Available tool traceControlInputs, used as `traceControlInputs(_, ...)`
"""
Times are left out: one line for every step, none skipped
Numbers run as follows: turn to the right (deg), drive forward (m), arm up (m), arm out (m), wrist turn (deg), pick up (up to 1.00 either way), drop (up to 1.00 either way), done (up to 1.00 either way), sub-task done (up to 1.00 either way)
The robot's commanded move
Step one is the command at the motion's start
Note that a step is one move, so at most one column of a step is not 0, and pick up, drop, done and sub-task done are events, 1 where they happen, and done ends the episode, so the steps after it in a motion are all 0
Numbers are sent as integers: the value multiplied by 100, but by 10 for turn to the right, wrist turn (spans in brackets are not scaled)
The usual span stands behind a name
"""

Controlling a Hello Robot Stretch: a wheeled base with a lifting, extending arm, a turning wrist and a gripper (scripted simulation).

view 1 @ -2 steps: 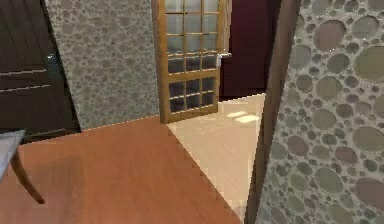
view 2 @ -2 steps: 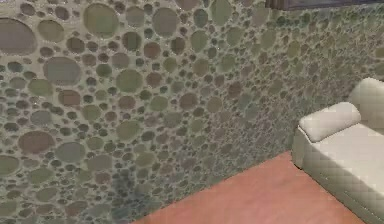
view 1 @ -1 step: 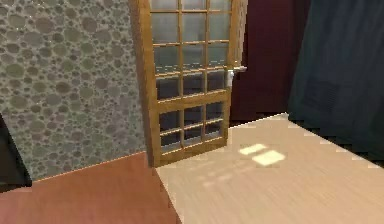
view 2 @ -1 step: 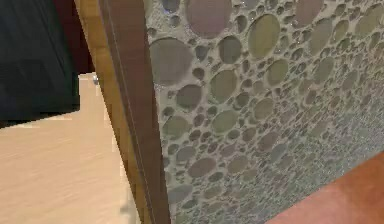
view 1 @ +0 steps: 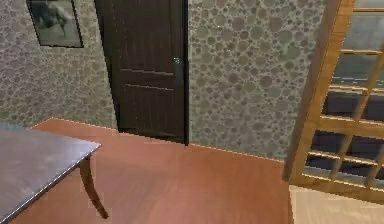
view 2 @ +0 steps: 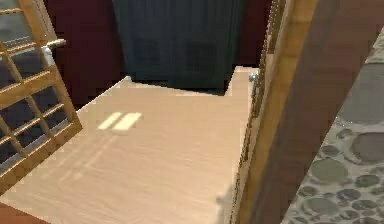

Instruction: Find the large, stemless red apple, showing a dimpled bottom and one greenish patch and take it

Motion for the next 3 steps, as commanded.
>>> traceControlInputs(-300,0,0,0,0,0,0,0,0)
traceControlInputs(0,50,0,0,0,0,0,0,0)
traceControlInputs(450,0,0,0,0,0,0,0,0)
